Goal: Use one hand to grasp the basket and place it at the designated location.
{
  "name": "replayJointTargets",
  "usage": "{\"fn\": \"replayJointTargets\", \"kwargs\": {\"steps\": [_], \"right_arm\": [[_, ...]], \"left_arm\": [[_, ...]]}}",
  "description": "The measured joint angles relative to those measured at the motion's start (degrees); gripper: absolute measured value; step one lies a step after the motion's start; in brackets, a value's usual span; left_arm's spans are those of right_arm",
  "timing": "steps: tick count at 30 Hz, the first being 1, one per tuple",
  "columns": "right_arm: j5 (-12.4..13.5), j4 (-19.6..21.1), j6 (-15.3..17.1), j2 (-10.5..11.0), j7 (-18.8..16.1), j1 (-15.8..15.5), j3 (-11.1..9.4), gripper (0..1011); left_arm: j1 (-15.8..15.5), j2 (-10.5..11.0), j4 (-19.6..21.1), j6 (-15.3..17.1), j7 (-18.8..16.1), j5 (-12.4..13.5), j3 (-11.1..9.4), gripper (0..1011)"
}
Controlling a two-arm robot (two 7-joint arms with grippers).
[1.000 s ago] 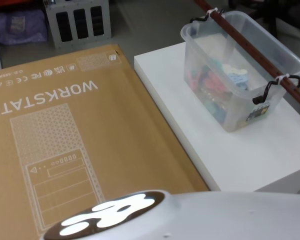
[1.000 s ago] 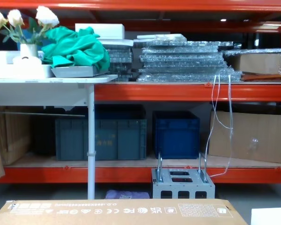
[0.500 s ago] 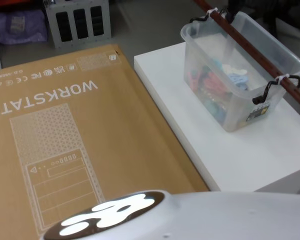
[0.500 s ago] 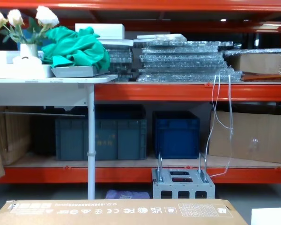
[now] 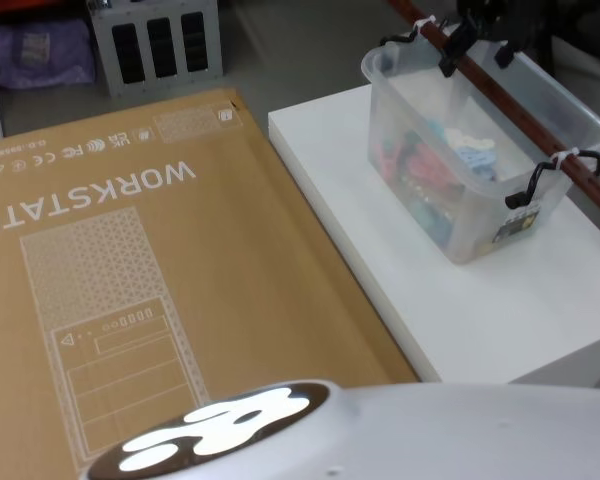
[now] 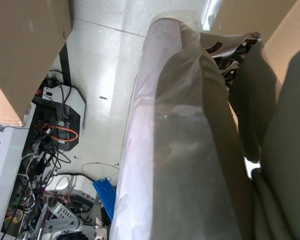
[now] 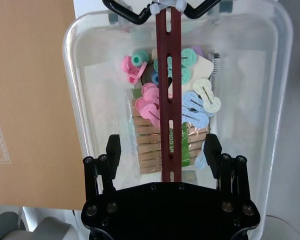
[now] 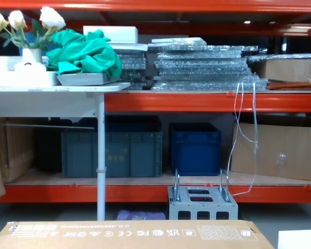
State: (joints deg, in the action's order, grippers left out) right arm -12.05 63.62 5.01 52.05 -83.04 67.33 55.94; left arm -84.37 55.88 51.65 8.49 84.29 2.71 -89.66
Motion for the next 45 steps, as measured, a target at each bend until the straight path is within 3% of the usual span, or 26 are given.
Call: {"fn": "replayJointTargets", "kwargs": {"steps": [11,45], "right_arm": [[1.13,-4.05,-1.53,-1.87,-0.05,-0.22,1.31,1001],[2.53,-8.43,-3.64,-3.88,-0.63,-0.24,3.27,1001]], "left_arm": [[0.0,0.0,-0.01,0.0,0.0,0.0,0.0,0],[0.0,0.0,0.0,0.0,0.0,0.0,0.0,0]]}}
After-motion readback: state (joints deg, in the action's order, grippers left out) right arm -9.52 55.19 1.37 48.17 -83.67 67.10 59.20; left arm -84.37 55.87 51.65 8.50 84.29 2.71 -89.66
